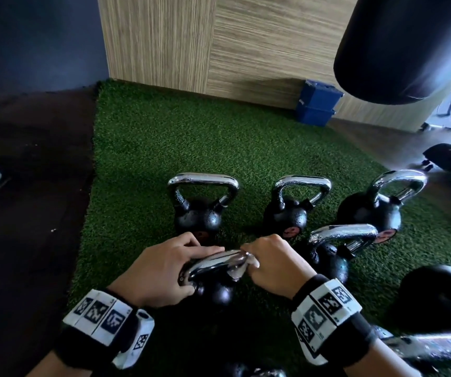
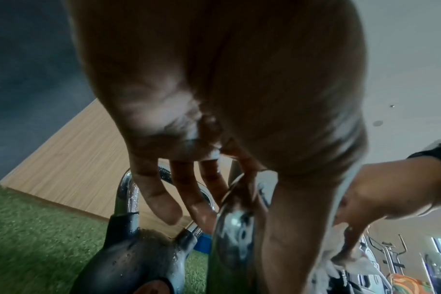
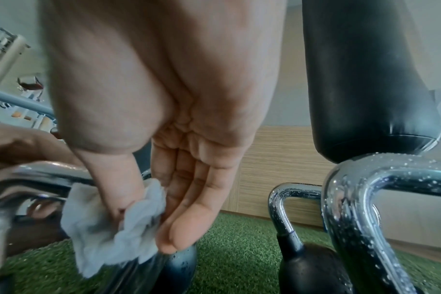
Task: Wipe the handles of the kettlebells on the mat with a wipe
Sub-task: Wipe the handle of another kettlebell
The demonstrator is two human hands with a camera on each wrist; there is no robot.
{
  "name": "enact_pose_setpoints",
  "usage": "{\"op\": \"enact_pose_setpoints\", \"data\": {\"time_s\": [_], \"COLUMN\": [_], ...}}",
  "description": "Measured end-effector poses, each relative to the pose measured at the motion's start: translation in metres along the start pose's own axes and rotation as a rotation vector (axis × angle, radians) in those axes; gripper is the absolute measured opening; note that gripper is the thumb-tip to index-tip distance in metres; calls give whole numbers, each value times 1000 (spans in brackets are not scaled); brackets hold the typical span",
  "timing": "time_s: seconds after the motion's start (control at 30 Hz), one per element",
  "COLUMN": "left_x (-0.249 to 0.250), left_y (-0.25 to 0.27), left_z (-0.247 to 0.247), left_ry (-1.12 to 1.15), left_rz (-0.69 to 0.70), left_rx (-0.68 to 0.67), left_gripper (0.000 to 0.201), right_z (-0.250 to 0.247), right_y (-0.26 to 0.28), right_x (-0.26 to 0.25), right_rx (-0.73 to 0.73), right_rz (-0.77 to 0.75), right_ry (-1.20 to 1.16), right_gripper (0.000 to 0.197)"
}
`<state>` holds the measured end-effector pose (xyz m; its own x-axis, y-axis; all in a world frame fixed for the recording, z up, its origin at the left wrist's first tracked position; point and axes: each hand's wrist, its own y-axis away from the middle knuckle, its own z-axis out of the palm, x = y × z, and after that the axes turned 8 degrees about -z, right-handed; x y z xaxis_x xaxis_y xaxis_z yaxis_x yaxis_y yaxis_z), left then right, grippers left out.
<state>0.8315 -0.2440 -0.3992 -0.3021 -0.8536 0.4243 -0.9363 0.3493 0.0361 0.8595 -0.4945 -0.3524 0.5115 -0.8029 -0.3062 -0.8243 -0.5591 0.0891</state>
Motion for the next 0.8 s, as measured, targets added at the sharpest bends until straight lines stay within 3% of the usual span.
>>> {"op": "enact_pose_setpoints", "data": {"time_s": [0.13,0.33,0.47,0.53,0.6,0.7,0.8], "left_x": [-3,-11,-30,-49,-75,-112,-136], "left_y": [1,5,6,4,-5,-35,-75], "left_z": [1,4,2,1,2,8,15], "left_ry": [10,81,239,446,553,509,542], "left_rz": [7,8,5,-69,-198,-384,-502], "left_rx": [-47,-17,-90,-93,-2,99,155], "left_gripper": [91,88,90,87,77,67,88], "right_z": [-1,-3,-14,-24,-34,-47,-57], "right_y": [11,11,12,10,1,-22,-56], "right_x": [-3,-5,4,11,17,22,23], "right_rx": [30,3,-33,52,160,296,393], "right_rz": [2,0,12,34,52,115,159], "right_ry": [-14,-6,-60,-187,-260,-333,-315], "right_gripper": [30,13,19,28,30,28,29]}}
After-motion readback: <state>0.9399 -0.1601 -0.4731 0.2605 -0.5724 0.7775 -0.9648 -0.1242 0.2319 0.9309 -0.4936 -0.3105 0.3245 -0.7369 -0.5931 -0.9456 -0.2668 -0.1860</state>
